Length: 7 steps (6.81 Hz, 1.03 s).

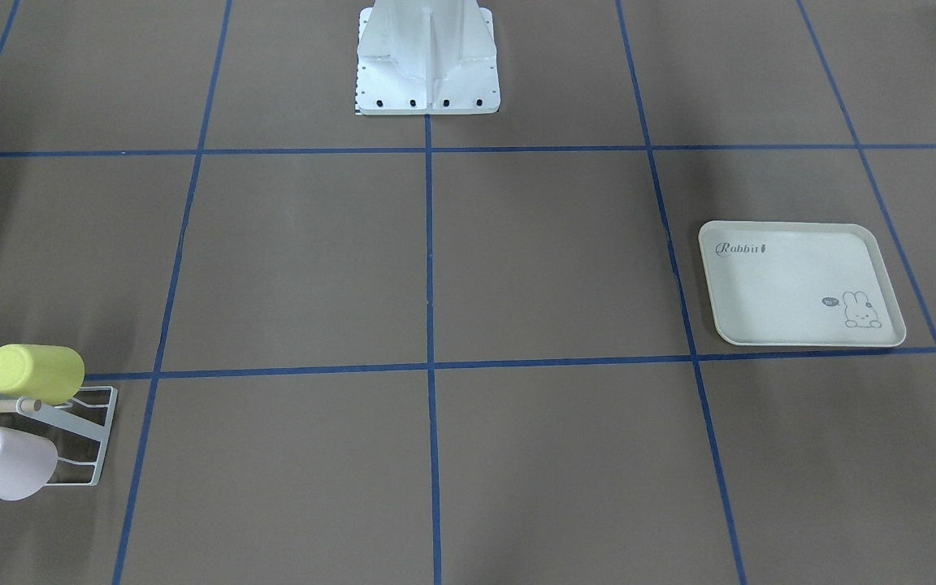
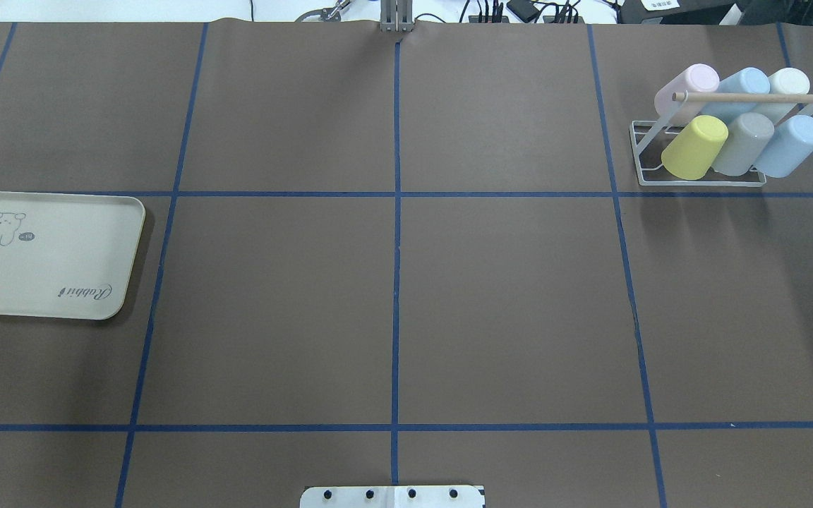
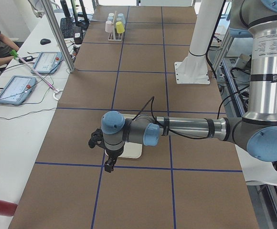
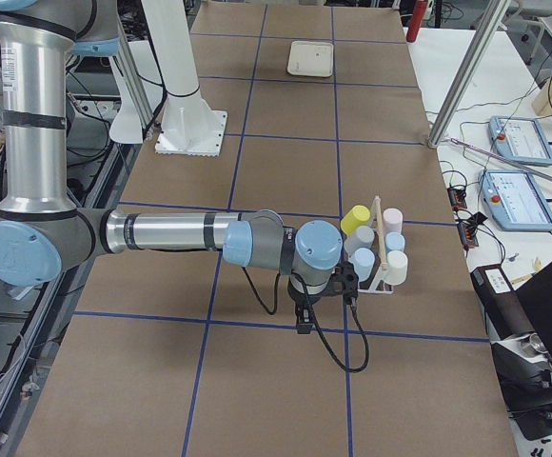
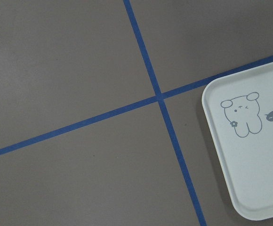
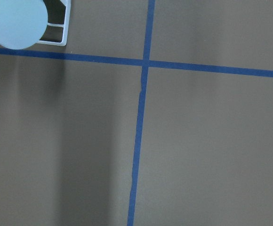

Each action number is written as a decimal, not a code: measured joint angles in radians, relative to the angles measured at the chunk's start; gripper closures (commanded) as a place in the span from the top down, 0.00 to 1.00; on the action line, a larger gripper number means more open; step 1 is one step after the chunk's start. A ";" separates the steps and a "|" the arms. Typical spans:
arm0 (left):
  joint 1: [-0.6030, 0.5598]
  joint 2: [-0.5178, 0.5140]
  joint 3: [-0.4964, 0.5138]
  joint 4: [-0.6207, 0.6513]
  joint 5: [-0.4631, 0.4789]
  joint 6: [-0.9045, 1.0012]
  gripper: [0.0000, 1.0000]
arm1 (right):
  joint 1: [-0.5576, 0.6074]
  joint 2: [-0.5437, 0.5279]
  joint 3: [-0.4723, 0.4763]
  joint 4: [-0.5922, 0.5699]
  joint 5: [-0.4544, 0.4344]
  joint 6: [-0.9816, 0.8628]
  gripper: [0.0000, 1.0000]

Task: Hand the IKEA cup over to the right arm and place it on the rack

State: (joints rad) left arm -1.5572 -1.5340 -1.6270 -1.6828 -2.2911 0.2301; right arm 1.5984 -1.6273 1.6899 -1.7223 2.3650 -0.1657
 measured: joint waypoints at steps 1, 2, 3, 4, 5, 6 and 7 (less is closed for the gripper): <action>0.000 0.000 -0.001 0.000 0.000 0.000 1.00 | 0.000 0.001 0.000 0.001 -0.001 0.000 1.00; 0.000 0.000 -0.001 0.000 0.001 0.000 1.00 | 0.000 0.002 0.001 0.001 -0.001 0.000 1.00; 0.000 -0.001 -0.001 0.000 0.001 0.000 1.00 | 0.000 0.002 0.002 0.008 -0.002 0.000 1.00; 0.000 -0.002 -0.001 0.000 0.001 0.000 1.00 | 0.000 0.001 -0.002 0.028 -0.005 0.000 1.00; 0.000 -0.004 -0.001 0.000 0.001 0.000 1.00 | 0.000 0.000 -0.007 0.050 -0.007 0.001 1.00; 0.000 -0.006 -0.001 0.000 0.001 0.000 1.00 | 0.000 -0.001 -0.012 0.060 -0.009 0.001 1.00; 0.000 -0.009 0.000 0.000 0.001 -0.001 1.00 | 0.000 0.000 -0.014 0.064 -0.010 0.001 1.00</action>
State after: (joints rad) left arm -1.5570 -1.5429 -1.6266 -1.6828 -2.2902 0.2291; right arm 1.5984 -1.6275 1.6762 -1.6584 2.3550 -0.1642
